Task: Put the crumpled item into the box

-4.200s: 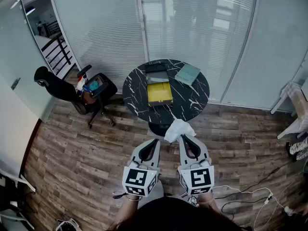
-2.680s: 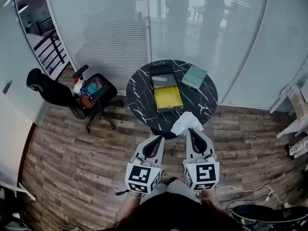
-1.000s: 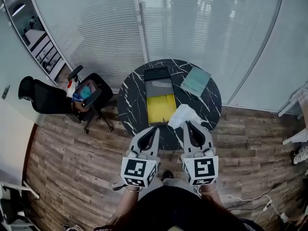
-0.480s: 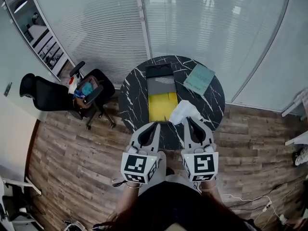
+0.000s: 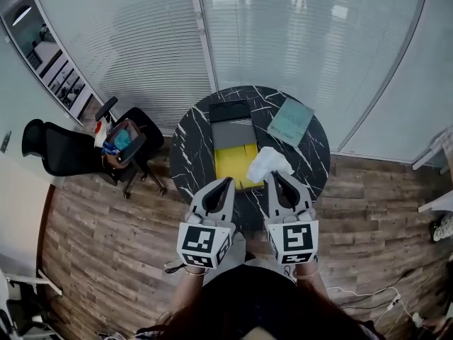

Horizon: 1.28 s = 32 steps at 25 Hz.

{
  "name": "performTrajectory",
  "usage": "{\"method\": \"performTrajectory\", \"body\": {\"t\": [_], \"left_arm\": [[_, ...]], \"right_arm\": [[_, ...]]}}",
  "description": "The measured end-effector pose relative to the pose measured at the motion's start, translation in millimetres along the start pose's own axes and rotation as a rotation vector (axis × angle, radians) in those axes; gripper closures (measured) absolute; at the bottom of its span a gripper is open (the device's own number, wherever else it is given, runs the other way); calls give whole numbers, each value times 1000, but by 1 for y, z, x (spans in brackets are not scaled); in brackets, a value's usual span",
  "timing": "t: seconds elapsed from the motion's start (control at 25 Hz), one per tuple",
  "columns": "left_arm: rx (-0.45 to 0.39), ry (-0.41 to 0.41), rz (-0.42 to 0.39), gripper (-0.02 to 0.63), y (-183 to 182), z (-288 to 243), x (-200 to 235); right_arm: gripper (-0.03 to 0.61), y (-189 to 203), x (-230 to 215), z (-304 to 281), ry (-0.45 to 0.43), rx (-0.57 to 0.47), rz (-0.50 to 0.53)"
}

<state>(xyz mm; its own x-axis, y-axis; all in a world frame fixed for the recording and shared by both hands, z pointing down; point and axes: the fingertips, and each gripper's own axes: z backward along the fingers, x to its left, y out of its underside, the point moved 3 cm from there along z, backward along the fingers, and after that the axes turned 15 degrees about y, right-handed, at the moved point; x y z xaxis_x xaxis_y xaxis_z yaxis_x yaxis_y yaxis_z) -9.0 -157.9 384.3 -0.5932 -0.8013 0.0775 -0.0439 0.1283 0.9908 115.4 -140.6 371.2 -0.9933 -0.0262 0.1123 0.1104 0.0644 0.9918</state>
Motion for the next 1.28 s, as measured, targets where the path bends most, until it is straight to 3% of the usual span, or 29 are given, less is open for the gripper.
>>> {"method": "performTrajectory", "body": {"t": [0.48,1.28], "left_arm": [[0,2,9,586,-4,-23,45],[9,10,38,586,1,-43,94]], "right_arm": [[554,3,18,-55,-37,19,42],[554,39,51,-118,-124,75,206]]}}
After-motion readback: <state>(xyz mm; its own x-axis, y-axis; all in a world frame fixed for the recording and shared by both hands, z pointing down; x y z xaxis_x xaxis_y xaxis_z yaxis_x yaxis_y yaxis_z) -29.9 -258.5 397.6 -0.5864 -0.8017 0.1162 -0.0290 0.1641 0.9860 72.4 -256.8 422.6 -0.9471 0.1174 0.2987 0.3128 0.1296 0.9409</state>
